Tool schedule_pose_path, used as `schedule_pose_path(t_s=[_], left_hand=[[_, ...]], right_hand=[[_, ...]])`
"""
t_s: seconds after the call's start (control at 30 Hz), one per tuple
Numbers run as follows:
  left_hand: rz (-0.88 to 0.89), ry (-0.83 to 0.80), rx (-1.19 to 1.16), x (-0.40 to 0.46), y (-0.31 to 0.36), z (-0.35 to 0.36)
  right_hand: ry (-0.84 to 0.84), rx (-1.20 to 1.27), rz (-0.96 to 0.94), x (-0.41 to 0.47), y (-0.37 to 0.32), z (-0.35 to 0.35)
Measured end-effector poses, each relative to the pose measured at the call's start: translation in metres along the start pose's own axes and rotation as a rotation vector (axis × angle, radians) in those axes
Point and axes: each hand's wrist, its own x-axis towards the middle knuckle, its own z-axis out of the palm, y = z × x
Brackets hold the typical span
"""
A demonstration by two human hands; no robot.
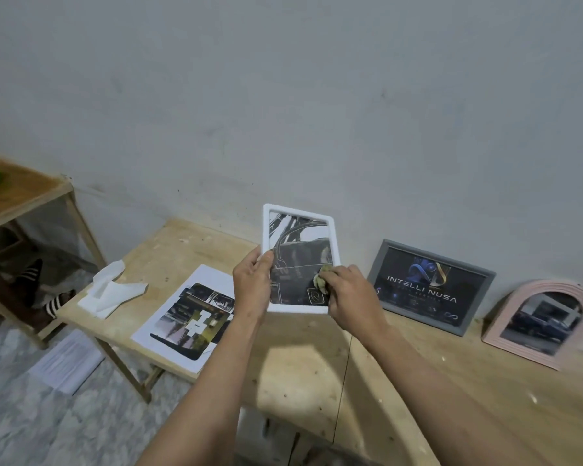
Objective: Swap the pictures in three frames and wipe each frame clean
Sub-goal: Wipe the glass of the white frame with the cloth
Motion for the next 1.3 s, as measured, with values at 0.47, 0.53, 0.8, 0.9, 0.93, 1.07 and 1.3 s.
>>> schedule_pose_path(t_s=[0.47,0.53,0.8,0.9,0.93,1.07,1.3], left_hand=[[-0.031,-0.167,0.071,-0.015,0.003,0.008],[-0.002,-0.101,0.009,-0.016,0.008,0.014],[-0.06,0.087,0.091,0.003,-0.007,-0.022],[-0.069,0.036,0.123,0.004,-0.008,-0.021],[-0.059,0.016,0.148,0.002,-0.006,-0.021],[-0.01,-0.016,0.149,0.003,0.0,-0.016],[0.04,0.182,0.068,0.017,0.007,-0.032]], right_hand=[[0.225,0.213,-0.135,0.093,-0.018,-0.051],[0.092,0.104,-0.235,0.083,-0.032,-0.029],[-0.339,0.452,-0.373,-0.002,-0.055,-0.004],[-0.337,0.642,-0.161,0.019,-0.049,-0.032],[-0.202,0.615,-0.127,0.035,-0.043,-0.042],[0.041,0.245,-0.12,0.091,-0.015,-0.063],[-0.073,0.209,-0.276,0.015,-0.008,-0.007]])
